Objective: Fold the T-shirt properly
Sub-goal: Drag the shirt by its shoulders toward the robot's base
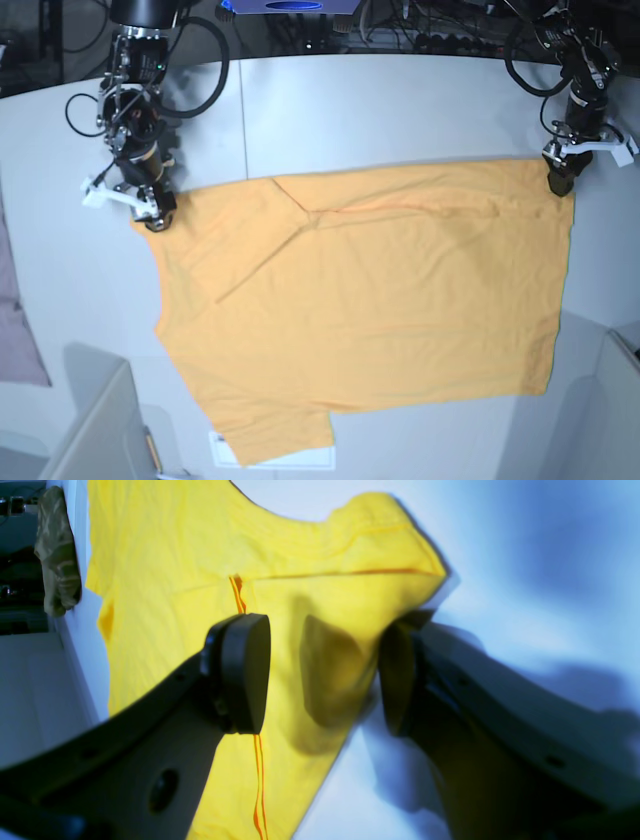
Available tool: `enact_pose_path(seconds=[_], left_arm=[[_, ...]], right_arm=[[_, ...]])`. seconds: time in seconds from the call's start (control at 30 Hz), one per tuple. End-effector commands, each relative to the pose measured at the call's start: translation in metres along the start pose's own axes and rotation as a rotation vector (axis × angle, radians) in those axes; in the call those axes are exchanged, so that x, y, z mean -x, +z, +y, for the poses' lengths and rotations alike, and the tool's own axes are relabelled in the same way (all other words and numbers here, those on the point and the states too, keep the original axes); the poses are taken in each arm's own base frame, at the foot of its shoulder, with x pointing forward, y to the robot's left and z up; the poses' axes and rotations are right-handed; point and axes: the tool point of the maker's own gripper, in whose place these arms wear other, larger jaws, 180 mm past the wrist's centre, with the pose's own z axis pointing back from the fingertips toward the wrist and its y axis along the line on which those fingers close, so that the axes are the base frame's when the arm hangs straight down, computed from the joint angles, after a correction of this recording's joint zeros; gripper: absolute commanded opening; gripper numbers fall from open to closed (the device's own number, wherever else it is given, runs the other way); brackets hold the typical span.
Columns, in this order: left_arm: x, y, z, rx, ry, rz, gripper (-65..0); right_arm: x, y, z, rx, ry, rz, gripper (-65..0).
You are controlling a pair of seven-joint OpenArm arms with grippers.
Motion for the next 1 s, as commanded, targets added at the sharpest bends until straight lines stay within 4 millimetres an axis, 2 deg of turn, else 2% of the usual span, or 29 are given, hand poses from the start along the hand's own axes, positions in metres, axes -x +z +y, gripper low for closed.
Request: enact_pose_path(seconds=[0.0, 0.1, 0.2, 0.27, 0.33, 0.37, 0.4, 0.53, 0.67, 0.8, 0.87, 0.97], left_arm=[[0.002, -0.002, 0.002, -0.010, -0.012, 0.033, -14.3], [0.007, -0.006, 0.004, -0.012, 0.002, 0.046, -18.4], [0.009, -0.007, 0.007, -0.017, 0.010, 0.052, -31.1], [0.009, -0.007, 0.008, -0.019, 0.011, 0.056, -40.5], [0.005, -0.007, 0.009, -0.019, -0.003, 0.054, -51.5], [0.005, -0.007, 0.009, -0.020, -0.004, 0.056, -57.6], [0.004, -0.007, 0.008, -0.018, -0.007, 0.053, -64.0], [-0.001, -0.001, 0.015, -0.033, -0.032, 0.057, -65.0], [-0.002, 0.005, 0.024, -0.053, -0.051, 0.067, -65.0], [-0.005, 0.010, 0.031, -0.067, -0.070, 0.075, -65.0], [-0.001, 0.018, 0.041, -0.087, -0.079, 0.094, -65.0], [-0.004, 0.026, 0.042, -0.095, -0.113, 0.095, -65.0]], right_arm=[[0.010, 0.000, -0.017, 0.065, -0.005, 0.040, -32.1], [0.011, -0.002, -0.017, 0.067, -0.006, 0.043, -32.6], [0.011, -0.003, -0.014, 0.034, 0.010, 0.047, -34.1], [0.014, -0.005, -0.016, 0.027, 0.016, 0.055, -43.2], [0.018, -0.006, -0.018, 0.018, 0.022, 0.064, -61.1], [0.019, -0.007, -0.015, 0.000, 0.029, 0.067, -65.0], [0.019, -0.007, -0.013, -0.014, 0.034, 0.068, -65.0], [0.010, -0.002, -0.024, 0.003, 0.013, 0.046, -65.0], [0.011, 0.004, -0.037, 0.026, 0.011, 0.047, -65.0], [0.009, 0.019, -0.040, 0.020, 0.030, 0.035, -65.0], [0.007, 0.028, -0.040, 0.015, 0.040, 0.027, -65.0], [0.007, 0.040, -0.043, 0.013, 0.055, 0.020, -65.0]])
